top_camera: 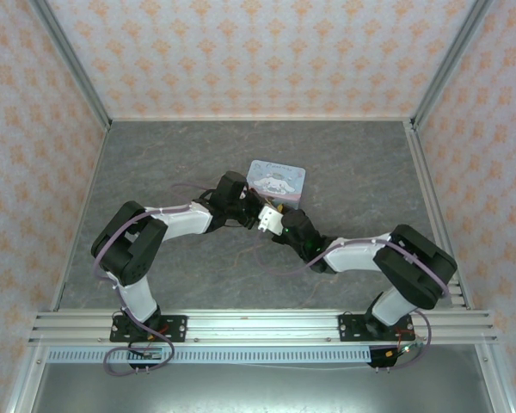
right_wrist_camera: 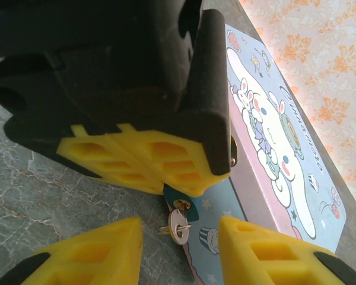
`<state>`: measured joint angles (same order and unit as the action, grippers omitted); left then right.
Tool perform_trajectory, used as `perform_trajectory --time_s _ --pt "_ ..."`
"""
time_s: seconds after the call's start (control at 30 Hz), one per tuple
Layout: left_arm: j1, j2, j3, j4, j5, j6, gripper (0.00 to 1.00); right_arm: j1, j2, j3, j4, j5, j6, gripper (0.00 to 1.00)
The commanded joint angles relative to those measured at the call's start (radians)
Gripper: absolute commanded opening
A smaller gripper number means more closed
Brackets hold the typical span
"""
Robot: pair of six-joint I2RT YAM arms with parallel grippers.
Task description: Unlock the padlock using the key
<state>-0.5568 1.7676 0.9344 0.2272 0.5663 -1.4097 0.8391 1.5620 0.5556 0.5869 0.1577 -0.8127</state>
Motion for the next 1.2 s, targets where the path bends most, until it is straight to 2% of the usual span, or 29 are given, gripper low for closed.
perform_trajectory --time_s 0.0,0.13,0.53,0.83,1.17 --pt "-0.004 -0.045 0.032 0.011 0.018 0.002 0.0 0.005 0.031 0.021 0.061 0.016 -0.018 0.37" --pt "-0.004 -0.048 0.031 0.008 0.018 0.005 0.0 0.002 0.055 0.029 0.064 0.012 -0.02 0.32" --pt "-0.003 -0.049 0.026 0.006 0.021 0.008 0.0 -0.008 0.063 0.024 0.073 0.013 0.013 0.0" --pt "-0.004 -0.048 0.024 0.002 0.018 0.011 0.0 -0.013 0.039 0.015 0.078 0.007 0.116 0.0" --pt "-0.004 -0.044 0.017 0.002 0.014 0.011 0.0 -0.015 0.018 0.005 0.099 -0.04 0.463 0.0"
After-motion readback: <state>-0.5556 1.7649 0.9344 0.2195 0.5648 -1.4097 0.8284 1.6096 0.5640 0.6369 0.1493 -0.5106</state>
